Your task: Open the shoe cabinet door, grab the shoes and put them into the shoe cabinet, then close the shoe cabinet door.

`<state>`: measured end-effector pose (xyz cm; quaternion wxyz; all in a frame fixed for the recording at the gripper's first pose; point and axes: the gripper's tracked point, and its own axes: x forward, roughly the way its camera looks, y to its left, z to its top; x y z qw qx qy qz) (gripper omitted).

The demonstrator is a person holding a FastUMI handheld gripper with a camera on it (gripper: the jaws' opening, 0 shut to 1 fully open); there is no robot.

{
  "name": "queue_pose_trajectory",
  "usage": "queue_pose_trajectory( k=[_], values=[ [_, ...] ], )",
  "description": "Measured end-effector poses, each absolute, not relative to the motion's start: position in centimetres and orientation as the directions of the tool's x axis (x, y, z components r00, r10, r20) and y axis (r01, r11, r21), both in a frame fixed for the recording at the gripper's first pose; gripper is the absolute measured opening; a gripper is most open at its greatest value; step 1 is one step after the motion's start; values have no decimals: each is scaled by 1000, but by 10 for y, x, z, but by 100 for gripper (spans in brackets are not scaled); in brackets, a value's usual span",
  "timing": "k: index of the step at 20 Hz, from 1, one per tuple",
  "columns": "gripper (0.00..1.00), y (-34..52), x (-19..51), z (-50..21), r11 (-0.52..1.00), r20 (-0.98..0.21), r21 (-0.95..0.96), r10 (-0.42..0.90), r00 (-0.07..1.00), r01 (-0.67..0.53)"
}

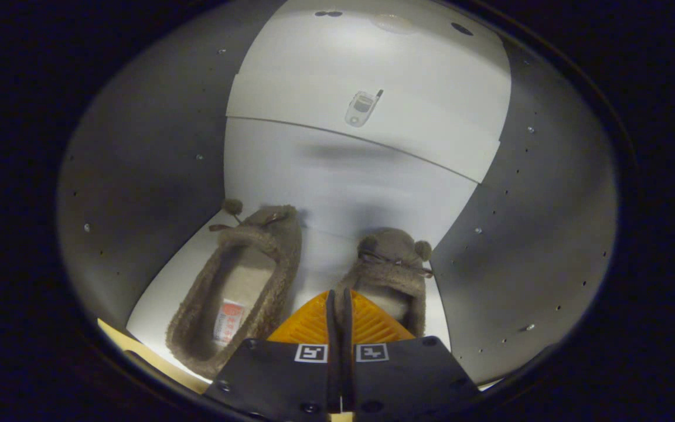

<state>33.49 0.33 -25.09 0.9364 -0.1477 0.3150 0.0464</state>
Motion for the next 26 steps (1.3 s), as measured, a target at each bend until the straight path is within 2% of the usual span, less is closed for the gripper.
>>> queue_pose_trajectory(
  k=[4,5,7,9,16,24,26],
  values=[
    [8,-1,339,-246,983,-564,-160,-12,825,-95],
    [15,-3,341,-245,987,-555,-137,-9,832,-81],
    [16,-5,340,-241,991,-540,-122,-14,842,-62],
    [25,-7,341,-240,990,-526,-131,-31,850,-44],
    [69,-14,336,-230,998,-494,-58,-25,869,-4],
    [95,-18,330,-216,999,-468,-39,-23,884,5],
    [95,-20,329,-211,999,-458,-31,-23,888,10]
  ],
)
